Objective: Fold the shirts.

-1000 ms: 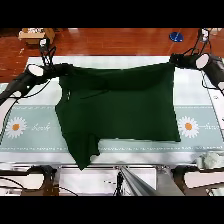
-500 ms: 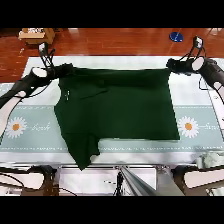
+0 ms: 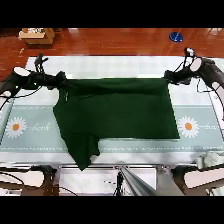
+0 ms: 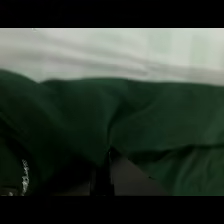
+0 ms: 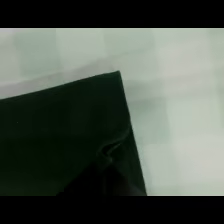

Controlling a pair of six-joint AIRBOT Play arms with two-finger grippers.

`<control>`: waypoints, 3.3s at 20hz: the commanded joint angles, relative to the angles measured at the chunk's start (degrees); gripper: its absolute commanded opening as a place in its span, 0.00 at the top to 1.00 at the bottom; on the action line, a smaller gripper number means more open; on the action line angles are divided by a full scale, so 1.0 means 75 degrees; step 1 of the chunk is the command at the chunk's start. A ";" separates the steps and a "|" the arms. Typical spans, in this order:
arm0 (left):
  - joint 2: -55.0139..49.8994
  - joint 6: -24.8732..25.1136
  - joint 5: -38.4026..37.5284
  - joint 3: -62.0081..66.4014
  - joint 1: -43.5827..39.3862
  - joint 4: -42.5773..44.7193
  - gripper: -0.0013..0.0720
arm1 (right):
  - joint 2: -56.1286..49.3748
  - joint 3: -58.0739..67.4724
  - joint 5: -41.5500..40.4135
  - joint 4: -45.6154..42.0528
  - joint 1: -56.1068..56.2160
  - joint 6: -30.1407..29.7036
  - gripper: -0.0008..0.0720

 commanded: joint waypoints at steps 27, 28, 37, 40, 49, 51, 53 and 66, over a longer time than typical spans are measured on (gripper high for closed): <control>0.3622 0.0035 -0.3625 -0.5476 0.2328 0.2066 0.25 | 0.3159 -0.4048 0.3993 0.2500 -0.4561 -0.4707 0.20; 0.3614 0.0035 -0.3430 -0.5508 0.2063 0.1891 0.25 | 0.3232 -0.4048 0.3943 0.2538 -0.4561 -0.4707 0.20; 0.3602 0.0029 -0.2002 -0.5505 -0.0309 0.1603 0.94 | 0.3774 -0.4039 0.3576 0.2652 -0.4564 -0.4730 0.19; 0.3608 0.0032 -0.2279 -0.5505 -0.0090 0.1606 0.94 | 0.3768 -0.4211 0.3620 0.1600 -0.4672 -0.4389 0.19; 0.3611 0.0032 -0.2463 -0.5505 0.0093 0.1600 0.94 | 0.3756 -0.6027 0.2626 0.2815 -0.5359 -0.4278 0.19; 0.3611 0.0032 -0.2463 -0.5502 0.0093 0.1600 0.94 | 0.3692 -0.6213 0.2690 0.2882 -0.5356 -0.4331 0.21; 0.3611 0.0032 -0.2457 -0.5502 0.0093 0.1600 0.94 | 0.3582 -0.6324 0.2821 0.2897 -0.5356 -0.4401 0.27; 0.3611 0.0029 -0.2358 -0.5479 0.0093 0.1594 0.94 | 0.3185 -0.6781 0.3456 0.3923 -0.5353 -0.5476 0.83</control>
